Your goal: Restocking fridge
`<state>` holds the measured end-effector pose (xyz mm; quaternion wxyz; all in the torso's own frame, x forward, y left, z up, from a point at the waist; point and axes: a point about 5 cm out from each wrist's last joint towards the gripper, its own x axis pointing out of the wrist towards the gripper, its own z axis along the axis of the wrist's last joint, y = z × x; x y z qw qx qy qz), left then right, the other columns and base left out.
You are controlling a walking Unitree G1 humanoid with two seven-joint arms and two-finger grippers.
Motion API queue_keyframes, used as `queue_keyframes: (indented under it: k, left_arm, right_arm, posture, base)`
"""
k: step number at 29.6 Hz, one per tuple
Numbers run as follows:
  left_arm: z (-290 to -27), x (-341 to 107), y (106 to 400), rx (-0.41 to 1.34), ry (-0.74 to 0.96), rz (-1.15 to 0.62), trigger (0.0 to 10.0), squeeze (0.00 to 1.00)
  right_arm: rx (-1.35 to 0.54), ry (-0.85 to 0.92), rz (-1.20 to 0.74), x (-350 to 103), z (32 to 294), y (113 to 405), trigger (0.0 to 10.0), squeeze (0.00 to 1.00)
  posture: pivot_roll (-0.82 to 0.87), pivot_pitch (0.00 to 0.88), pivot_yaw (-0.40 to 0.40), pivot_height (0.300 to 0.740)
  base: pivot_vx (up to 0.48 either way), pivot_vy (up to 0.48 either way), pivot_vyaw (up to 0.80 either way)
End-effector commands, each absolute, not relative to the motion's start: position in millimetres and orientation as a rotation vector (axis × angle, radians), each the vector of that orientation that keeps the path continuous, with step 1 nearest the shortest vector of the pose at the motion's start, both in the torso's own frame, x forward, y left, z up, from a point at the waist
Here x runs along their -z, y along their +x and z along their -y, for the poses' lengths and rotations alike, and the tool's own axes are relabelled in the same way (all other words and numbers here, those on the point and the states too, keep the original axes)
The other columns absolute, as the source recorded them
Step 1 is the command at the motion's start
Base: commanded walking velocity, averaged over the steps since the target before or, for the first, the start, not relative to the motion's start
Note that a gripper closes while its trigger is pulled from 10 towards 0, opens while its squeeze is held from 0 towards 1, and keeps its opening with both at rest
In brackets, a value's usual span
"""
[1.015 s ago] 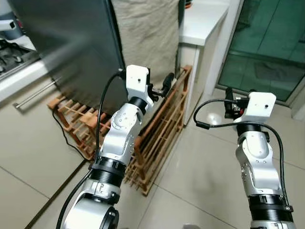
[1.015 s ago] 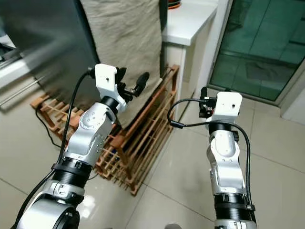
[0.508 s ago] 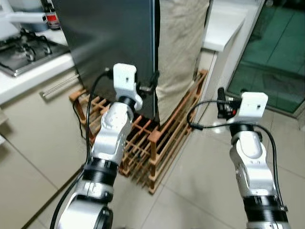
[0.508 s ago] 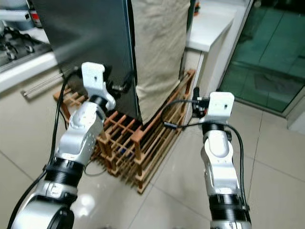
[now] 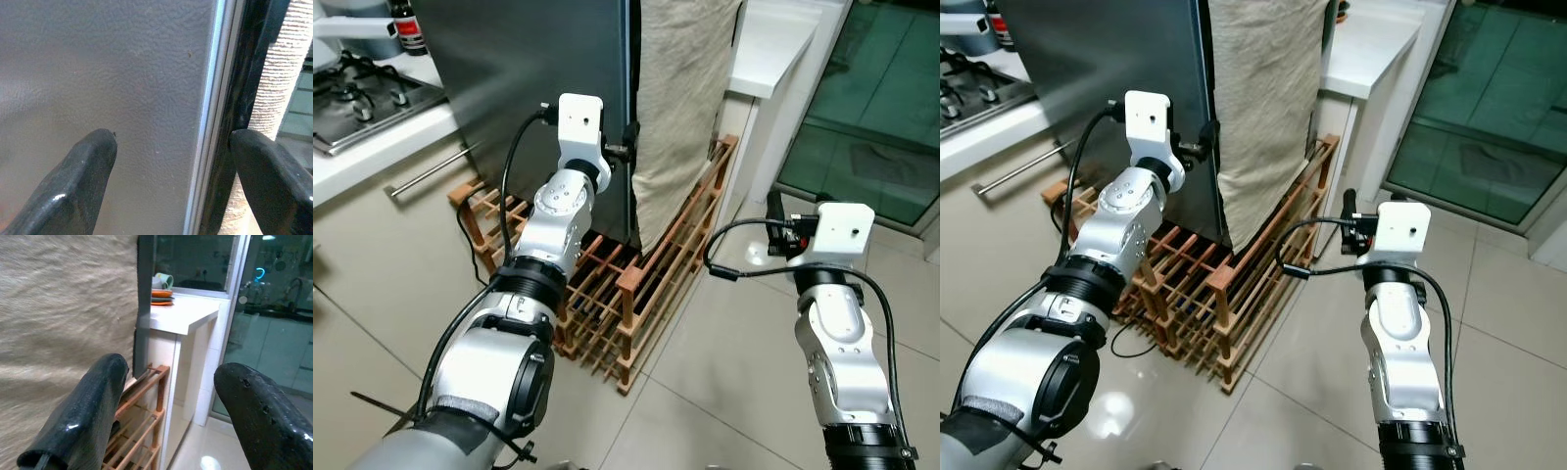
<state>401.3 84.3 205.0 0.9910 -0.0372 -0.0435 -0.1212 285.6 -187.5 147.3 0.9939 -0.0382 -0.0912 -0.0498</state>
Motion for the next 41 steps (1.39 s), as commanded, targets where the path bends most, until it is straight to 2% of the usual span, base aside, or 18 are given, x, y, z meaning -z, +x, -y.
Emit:
queue_keyframes:
  k: [1, 13, 22, 31, 41]
  left_arm:
    - [-77.8, -220.5, 404.6, 0.261, -0.097, 0.132, 10.0, 0.0]
    - [-56.6, -190.4, 379.7, 0.359, -0.129, 0.098, 10.0, 0.0]
    - [-60.9, -196.8, 381.8, 0.332, -0.131, 0.113, 10.0, 0.0]
    - [-48.4, -199.8, 382.6, 0.389, -0.291, 0.055, 10.0, 0.0]
    - [-43.1, -204.4, 381.4, 0.429, -0.259, 0.072, 10.0, 0.0]
  right_arm:
    - [0.1, -0.084, 0.199, -153.3, 185.9, 282.8, 10.0, 0.0]
    - [0.093, -0.09, 0.164, -148.9, 186.0, 278.4, 10.0, 0.0]
    - [0.08, -0.094, 0.157, -149.5, 184.4, 280.5, 10.0, 0.0]
    - [0.072, -0.098, 0.162, -151.7, 184.3, 283.1, 10.0, 0.0]
    - [0.075, -0.105, 0.16, -150.9, 186.3, 282.7, 10.0, 0.0]
  posture:
    - [-0.2, 0.0, 0.068, 0.74]
    - [-0.19, 0.015, 0.051, 0.74]
    - [-0.19, 0.01, 0.043, 0.74]
    - [-0.19, 0.0, 0.038, 0.74]
    - [-0.2, 0.0, 0.043, 0.74]
  base:
    - [0.0, 0.0, 0.0]
    - [0.0, 0.0, 0.0]
    - [0.0, 0.0, 0.0]
    - [0.0, 0.0, 0.0]
    - [0.0, 0.0, 0.0]
